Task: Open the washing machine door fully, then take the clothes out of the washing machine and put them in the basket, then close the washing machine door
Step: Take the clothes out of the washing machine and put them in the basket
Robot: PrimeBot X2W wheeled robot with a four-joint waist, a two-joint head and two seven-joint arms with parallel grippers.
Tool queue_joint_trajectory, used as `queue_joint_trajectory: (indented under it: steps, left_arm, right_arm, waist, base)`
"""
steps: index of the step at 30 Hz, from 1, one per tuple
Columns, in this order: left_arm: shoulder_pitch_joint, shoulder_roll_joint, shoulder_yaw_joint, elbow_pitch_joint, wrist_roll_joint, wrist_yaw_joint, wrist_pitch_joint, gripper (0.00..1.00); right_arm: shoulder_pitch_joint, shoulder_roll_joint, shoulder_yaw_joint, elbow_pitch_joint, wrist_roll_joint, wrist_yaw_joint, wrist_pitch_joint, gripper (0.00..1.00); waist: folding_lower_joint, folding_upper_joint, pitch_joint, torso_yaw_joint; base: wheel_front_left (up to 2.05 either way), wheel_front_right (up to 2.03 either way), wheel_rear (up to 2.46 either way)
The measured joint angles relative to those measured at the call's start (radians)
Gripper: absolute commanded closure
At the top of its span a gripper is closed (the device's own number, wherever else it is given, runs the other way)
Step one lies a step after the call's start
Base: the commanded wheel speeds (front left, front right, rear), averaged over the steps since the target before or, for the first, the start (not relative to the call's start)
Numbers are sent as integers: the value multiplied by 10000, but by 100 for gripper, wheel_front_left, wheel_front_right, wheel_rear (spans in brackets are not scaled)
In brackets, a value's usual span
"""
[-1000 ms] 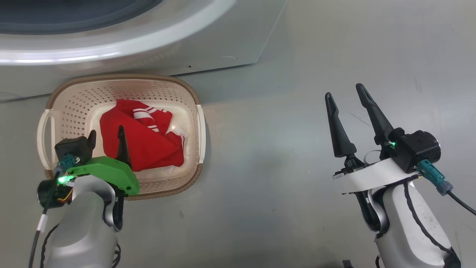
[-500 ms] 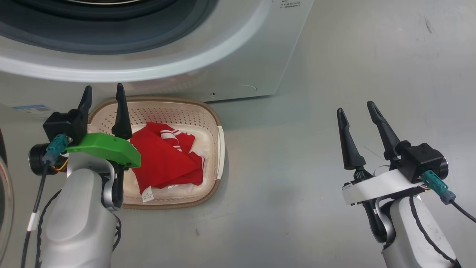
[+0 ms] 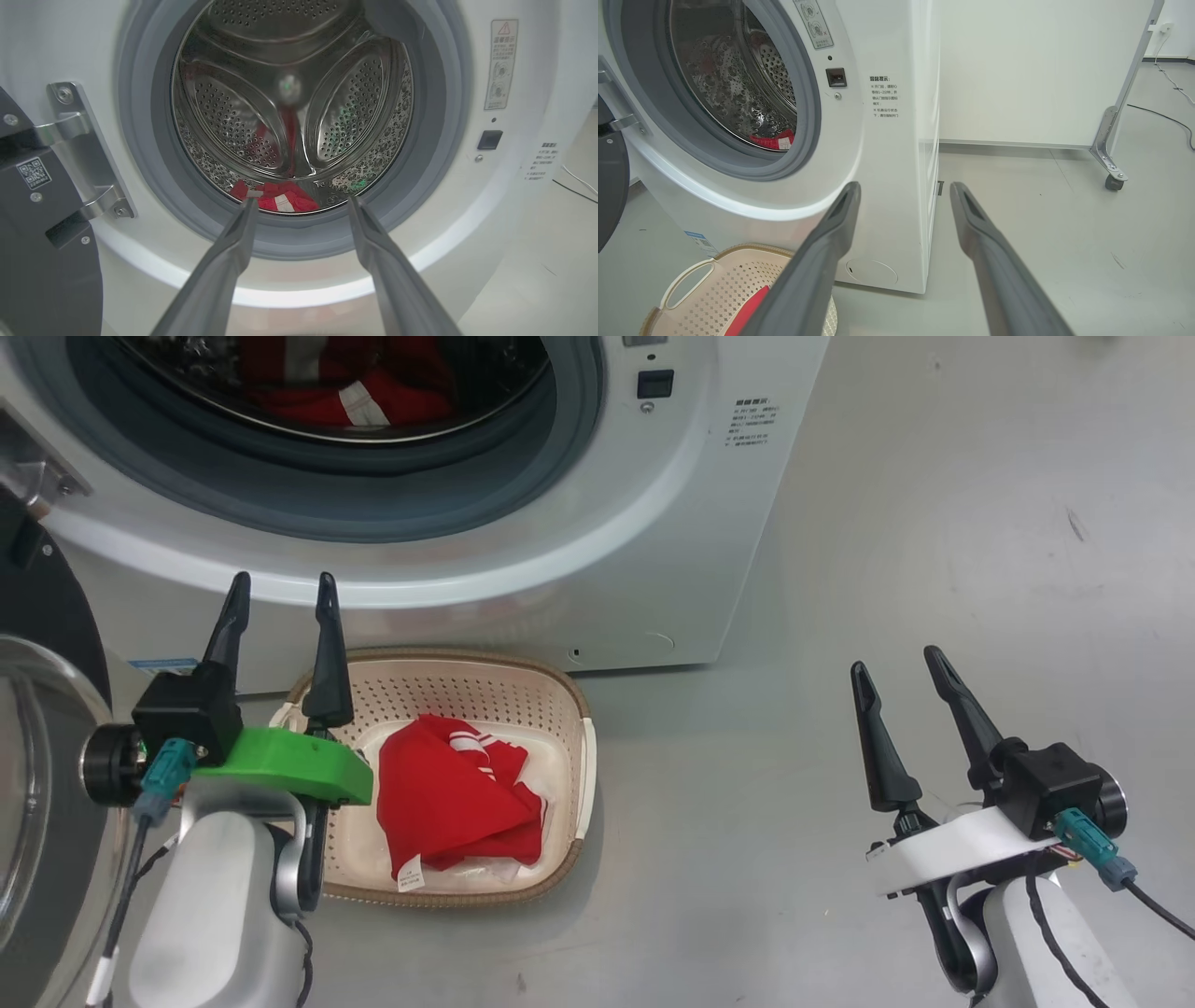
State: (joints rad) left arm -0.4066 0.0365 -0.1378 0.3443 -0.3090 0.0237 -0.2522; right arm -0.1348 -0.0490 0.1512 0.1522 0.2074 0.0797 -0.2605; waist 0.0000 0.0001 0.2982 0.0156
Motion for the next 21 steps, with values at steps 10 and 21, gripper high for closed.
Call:
queue_joint_trajectory:
  steps: [10,21]
  left_arm:
    - [1348,4,-349,-867,399,-25,0,0]
    - [3041,15,-690,-1120,454,23,0,0]
  right_arm:
    - [644,10,-48,17,0,-50,0,0]
    - [1392,38,-134,-13,0,-221,0,0]
  waist:
    - [0,0,-1012,141]
    - [0,0,-1818,134]
  base:
    - [0,0,0]
    - [0,0,0]
